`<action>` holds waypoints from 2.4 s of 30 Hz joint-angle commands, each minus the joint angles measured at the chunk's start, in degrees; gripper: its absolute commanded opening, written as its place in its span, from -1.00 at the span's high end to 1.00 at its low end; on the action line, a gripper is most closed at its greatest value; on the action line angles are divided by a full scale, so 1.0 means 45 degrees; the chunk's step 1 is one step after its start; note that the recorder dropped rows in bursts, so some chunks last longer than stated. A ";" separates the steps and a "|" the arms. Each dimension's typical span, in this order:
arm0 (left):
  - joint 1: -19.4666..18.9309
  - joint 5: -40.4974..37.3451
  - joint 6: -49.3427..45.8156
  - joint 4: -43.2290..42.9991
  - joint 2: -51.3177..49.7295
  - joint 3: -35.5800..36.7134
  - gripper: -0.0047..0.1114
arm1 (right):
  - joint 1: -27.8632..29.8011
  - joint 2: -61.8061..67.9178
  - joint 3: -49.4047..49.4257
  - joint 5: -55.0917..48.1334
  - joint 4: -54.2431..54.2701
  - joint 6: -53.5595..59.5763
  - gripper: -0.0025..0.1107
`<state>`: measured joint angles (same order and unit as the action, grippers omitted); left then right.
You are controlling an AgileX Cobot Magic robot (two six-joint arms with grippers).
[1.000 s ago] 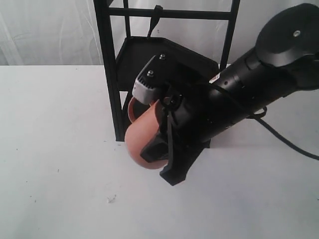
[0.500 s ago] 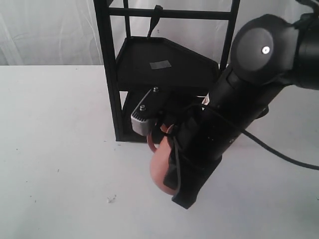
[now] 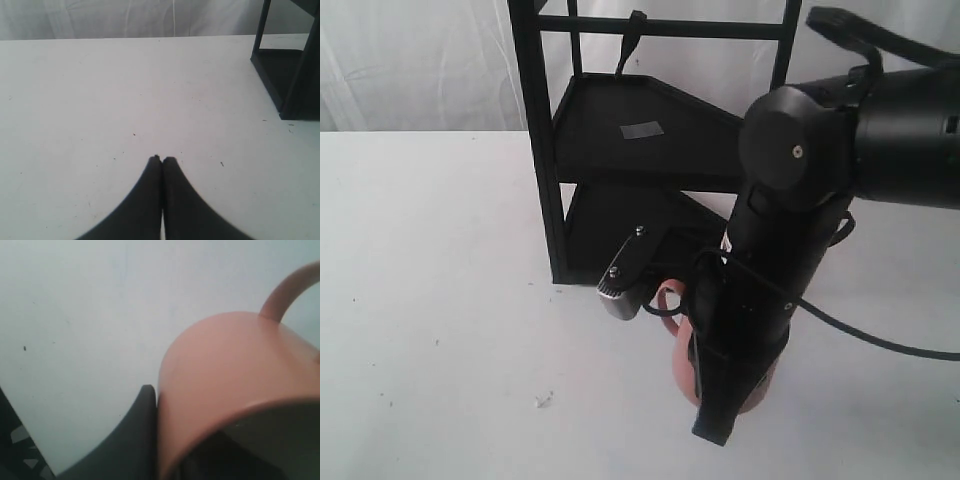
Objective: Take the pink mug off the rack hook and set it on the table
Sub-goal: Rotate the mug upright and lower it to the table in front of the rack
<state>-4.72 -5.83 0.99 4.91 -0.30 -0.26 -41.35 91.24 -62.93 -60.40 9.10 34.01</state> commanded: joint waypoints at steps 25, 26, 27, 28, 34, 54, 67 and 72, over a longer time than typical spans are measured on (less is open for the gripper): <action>0.0026 0.0046 0.0022 0.0121 0.0067 0.0059 0.92 | -0.1222 0.2454 -0.2154 0.0269 0.0639 0.1602 0.96; 0.0026 0.0046 0.0022 0.0121 0.0067 0.0059 0.92 | -0.1222 0.2522 -0.2182 0.0269 0.0639 0.1602 0.96; 0.0026 0.0046 0.0022 0.0121 0.0067 0.0059 0.92 | -0.1222 0.2565 -0.2210 0.0303 0.0639 0.1602 0.96; 0.0026 0.0046 0.0022 0.0121 0.0067 0.0059 0.92 | -0.1222 0.2616 -0.2215 0.0329 0.0639 0.1602 0.96; 0.0026 0.0046 0.0022 0.0121 0.0067 0.0059 0.92 | -0.1222 0.2981 -0.2359 0.0398 0.0617 0.1602 0.96; 0.0026 0.0046 0.0022 0.0121 0.0067 0.0059 0.92 | -0.1222 0.3386 -0.2359 0.1162 0.0617 0.1518 0.96; 0.0026 0.0046 0.0022 0.0121 0.0067 0.0059 0.92 | -0.1222 0.3730 -0.2359 0.1051 0.0593 0.1382 0.96; 0.0026 0.0046 0.0022 0.0121 0.0067 0.0059 0.92 | -0.1222 0.3869 -0.2359 0.1179 0.0617 0.1382 0.96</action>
<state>-4.72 -5.83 0.99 4.91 -0.30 -0.26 -46.87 108.54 -73.12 -55.34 11.64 40.22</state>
